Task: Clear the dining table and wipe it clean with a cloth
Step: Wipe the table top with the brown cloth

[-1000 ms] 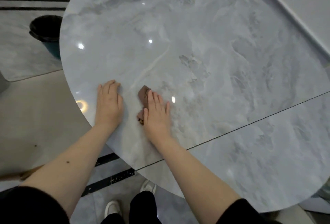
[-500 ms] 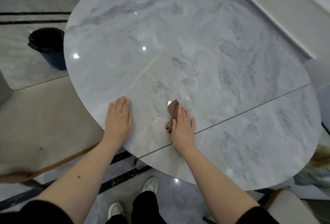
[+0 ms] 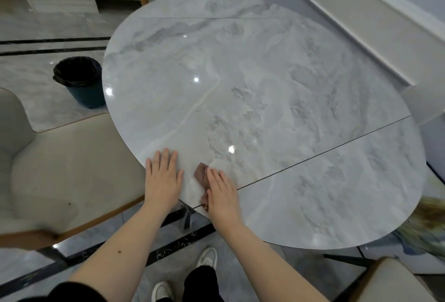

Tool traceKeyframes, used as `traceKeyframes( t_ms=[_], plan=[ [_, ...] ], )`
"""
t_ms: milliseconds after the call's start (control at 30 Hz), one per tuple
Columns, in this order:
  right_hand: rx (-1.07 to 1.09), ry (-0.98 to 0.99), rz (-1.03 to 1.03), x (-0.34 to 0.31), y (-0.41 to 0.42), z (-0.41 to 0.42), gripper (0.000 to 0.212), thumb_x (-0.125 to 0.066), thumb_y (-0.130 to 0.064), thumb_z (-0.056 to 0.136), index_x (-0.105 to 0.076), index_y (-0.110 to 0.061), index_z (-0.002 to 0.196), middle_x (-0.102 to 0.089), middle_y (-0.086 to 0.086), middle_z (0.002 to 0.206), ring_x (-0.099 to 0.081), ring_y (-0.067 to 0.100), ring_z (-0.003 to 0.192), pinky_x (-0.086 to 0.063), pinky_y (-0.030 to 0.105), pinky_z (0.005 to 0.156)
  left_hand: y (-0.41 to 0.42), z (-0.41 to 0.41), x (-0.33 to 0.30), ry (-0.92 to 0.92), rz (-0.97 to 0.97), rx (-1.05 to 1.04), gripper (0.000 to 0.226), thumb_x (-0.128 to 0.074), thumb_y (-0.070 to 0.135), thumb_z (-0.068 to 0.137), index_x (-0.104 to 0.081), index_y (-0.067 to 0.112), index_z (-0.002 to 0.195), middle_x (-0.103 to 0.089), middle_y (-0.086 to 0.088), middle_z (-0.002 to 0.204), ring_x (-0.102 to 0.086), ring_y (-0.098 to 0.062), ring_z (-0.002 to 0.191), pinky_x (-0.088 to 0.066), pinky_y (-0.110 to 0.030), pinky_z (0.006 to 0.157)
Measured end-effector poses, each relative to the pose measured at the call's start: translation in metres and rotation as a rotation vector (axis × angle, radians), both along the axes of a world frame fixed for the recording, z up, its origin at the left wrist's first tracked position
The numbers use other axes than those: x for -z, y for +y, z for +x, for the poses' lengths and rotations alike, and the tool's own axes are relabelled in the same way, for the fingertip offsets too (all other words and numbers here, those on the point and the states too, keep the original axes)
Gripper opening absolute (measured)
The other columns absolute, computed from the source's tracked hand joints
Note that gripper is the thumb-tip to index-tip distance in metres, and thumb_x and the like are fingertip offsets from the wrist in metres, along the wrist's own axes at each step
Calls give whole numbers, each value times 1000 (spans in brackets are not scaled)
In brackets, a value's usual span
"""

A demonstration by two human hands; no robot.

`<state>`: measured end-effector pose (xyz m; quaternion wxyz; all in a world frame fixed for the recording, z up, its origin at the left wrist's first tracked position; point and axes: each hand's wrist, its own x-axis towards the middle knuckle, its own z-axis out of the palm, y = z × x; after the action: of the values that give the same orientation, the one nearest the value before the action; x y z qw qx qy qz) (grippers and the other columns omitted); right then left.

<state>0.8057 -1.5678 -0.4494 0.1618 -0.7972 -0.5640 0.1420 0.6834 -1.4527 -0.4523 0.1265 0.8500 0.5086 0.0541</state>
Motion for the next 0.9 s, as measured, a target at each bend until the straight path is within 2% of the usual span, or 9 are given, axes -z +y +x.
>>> traceKeyframes(
  t_ms=[67, 133, 267, 400, 467, 567, 667, 767, 900],
  plan=[
    [-10, 14, 7, -3, -1, -6, 71, -11, -35, 81, -28, -18, 148, -30, -4, 153, -20, 13, 139, -18, 27, 113, -2, -5, -8, 21, 14, 4, 49, -48, 23, 95, -41, 2, 139, -35, -19, 147, -29, -36, 139, -15, -50, 115],
    [-33, -5, 10, -4, -2, -10, 60, -36, -27, 79, -46, -17, 137, -52, -3, 139, -36, 12, 119, -44, 27, 96, -3, -11, -12, 6, 55, 12, 42, -64, 12, 84, -56, -4, 121, -53, -24, 130, -48, -41, 123, -34, -56, 104],
    [-219, 41, 50, -3, -5, -20, 80, -79, -9, 55, -49, -13, 129, -62, 2, 126, -56, 19, 98, -55, 29, 79, -8, -23, -18, -32, 48, 19, 27, -63, 7, 81, -61, -6, 104, -60, -25, 112, -57, -41, 107, -46, -51, 93],
    [-327, 85, 31, -10, -4, -28, 54, -67, -1, 63, -63, -3, 117, -68, 11, 114, -63, 29, 76, -57, 30, 69, -24, -30, -32, -77, -17, -43, 26, -53, 8, 88, -59, 1, 112, -56, -16, 118, -51, -33, 114, -40, -41, 95],
    [-326, 165, 10, -17, -1, -30, 45, -50, -5, 77, -62, -2, 121, -66, 13, 119, -61, 33, 84, -53, 31, 79, -30, -31, -38, -92, -42, -50, 31, -45, 12, 93, -54, 5, 121, -52, -11, 124, -46, -28, 118, -38, -37, 95],
    [-292, 228, 22, -27, -2, -32, 52, -37, -9, 83, -53, -8, 132, -58, 10, 131, -55, 33, 103, -39, 30, 95, -42, -35, -48, -131, -136, -65, 32, -39, 14, 96, -50, 8, 126, -50, -8, 126, -44, -26, 119, -38, -34, 95],
    [-237, 411, 64, -40, -11, -36, 54, -38, -10, 77, -58, -9, 127, -65, 12, 119, -61, 31, 104, -46, 35, 98, -55, -38, -54, -217, -237, -136, 24, -40, 15, 97, -56, 7, 112, -57, -12, 115, -52, -29, 109, -43, -37, 89],
    [-195, 453, 138, -57, -29, -36, 46, -50, -4, 78, -59, -3, 122, -63, 15, 121, -57, 28, 112, -41, 29, 102, -77, -43, -67, -396, -323, -272, 16, -44, 13, 96, -58, 8, 90, -63, -16, 98, -58, -31, 94, -41, -32, 77],
    [-183, 515, 165, -84, -48, -39, 38, -61, 3, 77, -61, -4, 115, -64, 13, 114, -58, 26, 108, -42, 26, 96, -106, -49, -94, -553, -348, -416, 32, -50, 9, 93, -44, 21, 64, -55, -10, 80, -52, -23, 81, -32, -26, 68]
  ],
)
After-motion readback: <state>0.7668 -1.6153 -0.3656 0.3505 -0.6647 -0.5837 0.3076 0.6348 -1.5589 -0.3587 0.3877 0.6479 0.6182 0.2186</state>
